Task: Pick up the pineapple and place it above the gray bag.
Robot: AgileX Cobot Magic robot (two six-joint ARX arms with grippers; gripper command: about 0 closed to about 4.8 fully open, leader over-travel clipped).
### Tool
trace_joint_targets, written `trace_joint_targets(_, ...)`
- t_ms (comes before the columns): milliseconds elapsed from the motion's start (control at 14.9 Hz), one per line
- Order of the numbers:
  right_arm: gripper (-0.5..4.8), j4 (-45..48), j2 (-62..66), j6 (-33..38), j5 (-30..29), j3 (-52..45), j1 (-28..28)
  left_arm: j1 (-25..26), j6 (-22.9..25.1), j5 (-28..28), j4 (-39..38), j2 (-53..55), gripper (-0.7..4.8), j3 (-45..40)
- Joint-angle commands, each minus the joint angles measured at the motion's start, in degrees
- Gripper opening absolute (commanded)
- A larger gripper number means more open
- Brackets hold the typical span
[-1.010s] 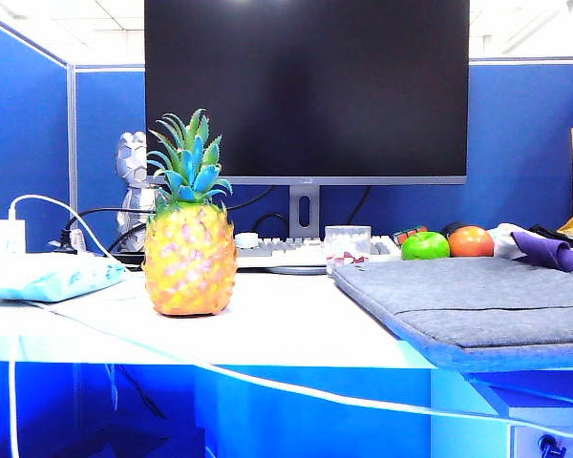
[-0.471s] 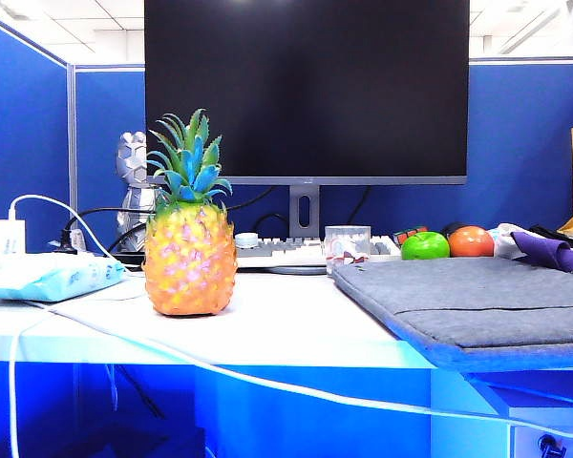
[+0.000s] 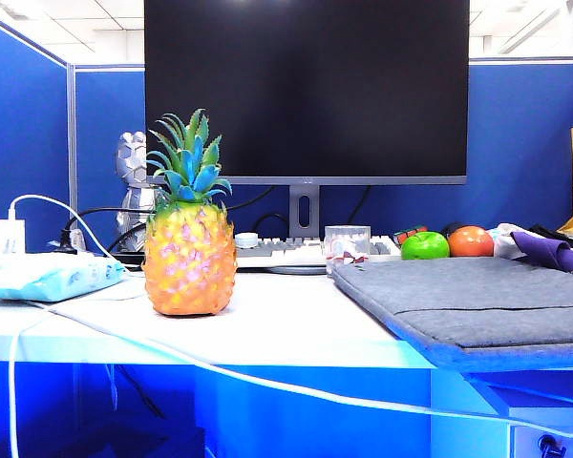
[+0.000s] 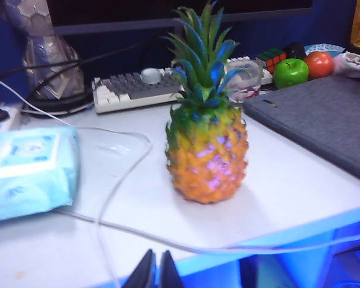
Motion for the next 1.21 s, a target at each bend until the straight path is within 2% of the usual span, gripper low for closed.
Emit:
trace_joint_targets(67,0.73,7.6,0.0,3.3,-0.4,-0.5,0.0,0.0,-2.4,3.1,5.3,0.1,2.09,0.9)
trace_joint_targets(135,2.45,11.3,0.0,3.2,-2.1,-0.5,0.0,0.0,-4.6,3.1,6.0,0.1,3.49,3.0)
trace_joint_targets(202,4.00,15.5,0.0,3.6,-2.8,-0.5,0.1,0.0,-5.9,1.8,5.6,0.1,3.81,5.5)
trace_joint_targets(337,4.15,17.3,0.0,4.7,-2.6,1.2,0.0,0.0,-2.0,-0.7,4.0,1.0,4.05,12.0)
trace_joint_targets(404,4.71,15.6,0.0,4.5,-2.6,3.0,0.0,0.0,0.0,-1.1,2.3,4.3,4.79,15.5)
trace_joint_targets(471,4.79,14.6,0.1,4.5,-2.5,4.1,0.0,0.0,-0.1,-1.0,1.6,8.2,4.79,17.4)
trace_joint_targets(606,4.79,14.6,3.7,3.2,-3.1,8.7,0.0,0.0,-1.9,4.6,2.3,25.4,4.79,22.9)
trace_joint_targets(741,4.79,14.6,10.9,1.3,-7.5,14.8,0.0,0.0,-1.9,9.5,3.8,40.3,4.79,30.4)
trace_joint_targets(875,4.79,14.6,20.6,0.1,-15.1,20.9,0.0,0.0,-1.0,12.6,3.7,53.2,4.79,40.3)
trace_joint_targets(1010,4.79,14.8,28.3,-0.2,-22.2,25.3,0.1,0.0,-0.4,14.4,3.2,61.0,4.79,45.7)
trace_joint_targets(1212,4.79,17.0,32.2,-0.3,-24.8,27.9,0.1,0.0,1.1,16.9,3.2,67.1,4.79,48.1)
